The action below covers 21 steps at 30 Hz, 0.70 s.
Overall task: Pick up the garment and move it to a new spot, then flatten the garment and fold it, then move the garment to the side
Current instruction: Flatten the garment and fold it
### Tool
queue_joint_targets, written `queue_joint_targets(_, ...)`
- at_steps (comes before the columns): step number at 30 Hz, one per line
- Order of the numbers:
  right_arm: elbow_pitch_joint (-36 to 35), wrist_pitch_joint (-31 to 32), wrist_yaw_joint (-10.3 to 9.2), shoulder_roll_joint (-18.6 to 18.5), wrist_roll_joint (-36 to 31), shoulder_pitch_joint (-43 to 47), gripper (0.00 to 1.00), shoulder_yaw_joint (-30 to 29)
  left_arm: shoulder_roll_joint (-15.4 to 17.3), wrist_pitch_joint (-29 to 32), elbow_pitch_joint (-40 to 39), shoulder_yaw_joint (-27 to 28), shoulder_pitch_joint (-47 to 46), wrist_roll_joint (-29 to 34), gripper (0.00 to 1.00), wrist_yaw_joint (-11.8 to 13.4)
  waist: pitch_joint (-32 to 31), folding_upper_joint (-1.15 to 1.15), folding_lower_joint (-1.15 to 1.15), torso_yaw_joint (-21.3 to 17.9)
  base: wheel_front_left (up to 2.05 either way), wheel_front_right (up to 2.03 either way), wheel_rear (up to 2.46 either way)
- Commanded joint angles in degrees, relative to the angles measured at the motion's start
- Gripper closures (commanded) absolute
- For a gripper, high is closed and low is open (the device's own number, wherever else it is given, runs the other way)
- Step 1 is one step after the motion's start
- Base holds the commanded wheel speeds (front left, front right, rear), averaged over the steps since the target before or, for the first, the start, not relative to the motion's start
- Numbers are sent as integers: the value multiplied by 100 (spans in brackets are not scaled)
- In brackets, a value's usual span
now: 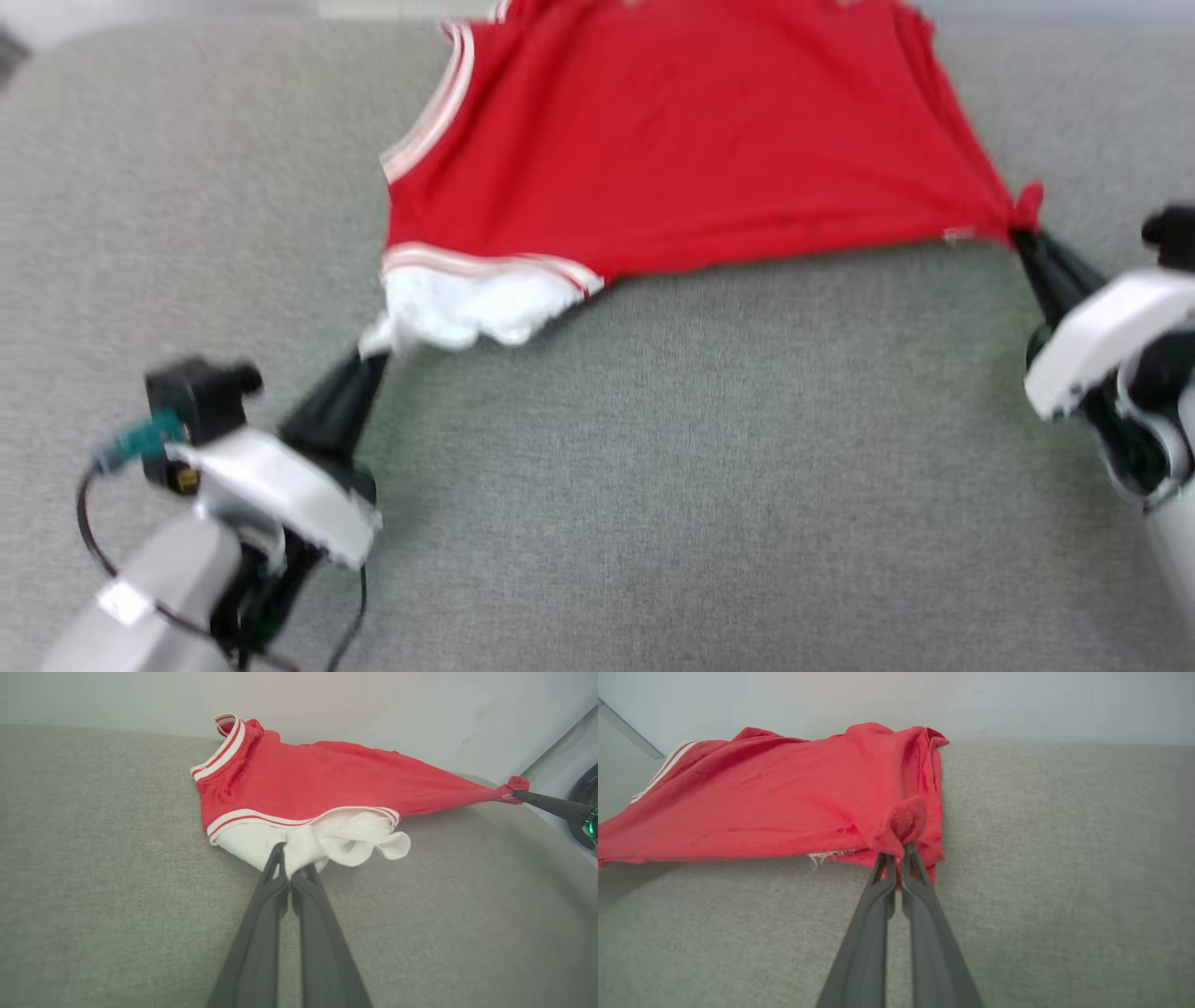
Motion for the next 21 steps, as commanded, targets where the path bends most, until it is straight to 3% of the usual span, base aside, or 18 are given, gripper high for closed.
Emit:
queue_joint_targets(1,-81,14,-4,-46,116,208,100,-6,52,-17,-54,-21,181,-30,100,49,-303,0,2,27,0,0,0)
queue_joint_targets(9,-612,450,-4,-228,601,1494,100,-151,372,131,-497,-314,1097,90,100,247,-899,0,2,-58,0,0,0)
queue_joint_targets(21,-1481,1194,-4,-211,658,3308,100,-622,1082,546,-1781,-528,2684,-440,100,611,-1581,0,2,-278,0,0,0)
